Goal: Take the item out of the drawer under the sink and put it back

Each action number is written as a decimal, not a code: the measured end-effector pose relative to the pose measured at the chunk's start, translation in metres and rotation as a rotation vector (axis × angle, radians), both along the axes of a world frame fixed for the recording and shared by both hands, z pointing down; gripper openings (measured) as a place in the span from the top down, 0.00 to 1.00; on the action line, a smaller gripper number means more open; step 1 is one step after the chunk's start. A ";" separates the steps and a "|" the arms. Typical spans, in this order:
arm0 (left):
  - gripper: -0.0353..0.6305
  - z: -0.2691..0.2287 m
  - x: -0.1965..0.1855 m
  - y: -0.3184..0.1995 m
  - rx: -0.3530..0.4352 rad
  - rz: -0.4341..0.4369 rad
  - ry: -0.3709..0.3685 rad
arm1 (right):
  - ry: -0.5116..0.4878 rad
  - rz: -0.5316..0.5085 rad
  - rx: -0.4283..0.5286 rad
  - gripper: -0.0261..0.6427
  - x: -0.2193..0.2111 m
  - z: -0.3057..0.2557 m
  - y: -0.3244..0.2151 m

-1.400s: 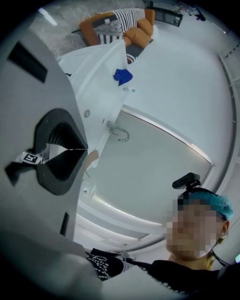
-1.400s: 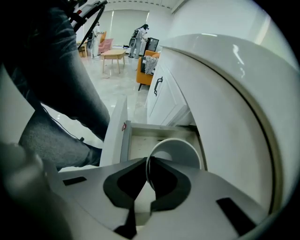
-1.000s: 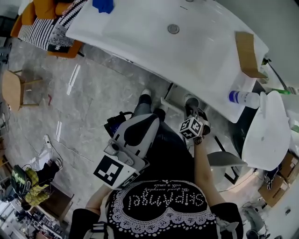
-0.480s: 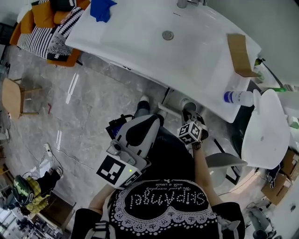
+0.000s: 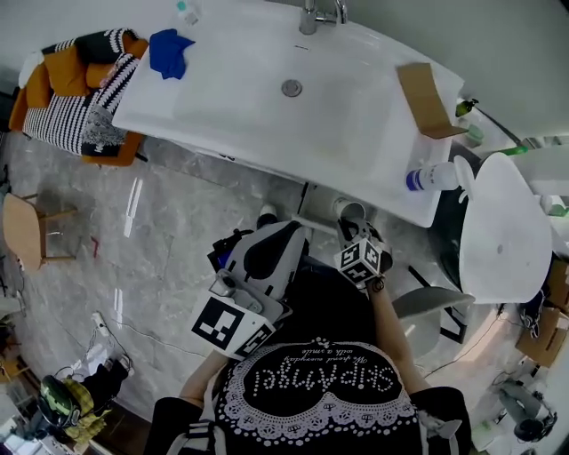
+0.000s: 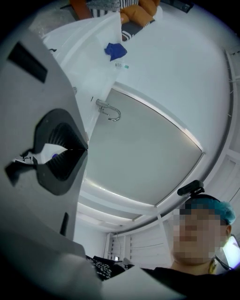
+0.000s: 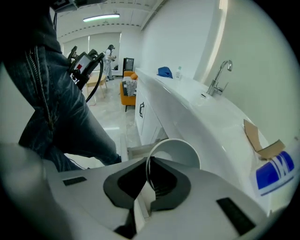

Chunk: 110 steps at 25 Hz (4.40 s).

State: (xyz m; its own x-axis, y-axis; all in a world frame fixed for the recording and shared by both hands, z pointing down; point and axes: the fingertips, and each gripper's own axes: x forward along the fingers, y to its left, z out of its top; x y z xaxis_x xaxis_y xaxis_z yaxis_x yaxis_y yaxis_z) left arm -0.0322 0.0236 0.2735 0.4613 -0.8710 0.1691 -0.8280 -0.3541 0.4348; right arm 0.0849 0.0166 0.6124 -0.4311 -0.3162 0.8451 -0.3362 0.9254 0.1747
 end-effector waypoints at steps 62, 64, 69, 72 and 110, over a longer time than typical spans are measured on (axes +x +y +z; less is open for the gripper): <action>0.94 -0.022 -0.044 -0.013 0.174 0.023 -0.107 | -0.722 0.415 0.342 0.92 0.016 -0.277 -0.013; 0.94 -0.022 -0.045 -0.010 0.180 0.029 -0.122 | -0.733 0.430 0.357 0.92 0.019 -0.286 -0.012; 0.94 -0.019 -0.043 -0.002 0.185 0.051 -0.186 | -0.731 0.462 0.376 0.92 0.028 -0.301 -0.005; 0.94 -0.016 -0.039 0.001 0.181 0.060 -0.193 | -0.748 0.487 0.375 0.92 0.032 -0.304 -0.003; 0.94 0.010 0.040 -0.009 0.117 0.202 -0.106 | -0.762 0.494 0.287 0.92 0.032 -0.283 0.002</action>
State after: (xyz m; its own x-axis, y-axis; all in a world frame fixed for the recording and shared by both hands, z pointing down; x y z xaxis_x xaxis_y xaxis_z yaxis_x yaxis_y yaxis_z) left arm 0.0080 0.0143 0.2838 0.6130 -0.7794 0.1295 -0.7740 -0.5597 0.2960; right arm 0.1168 0.0185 0.3297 -0.5960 -0.7619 0.2536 -0.7951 0.6040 -0.0542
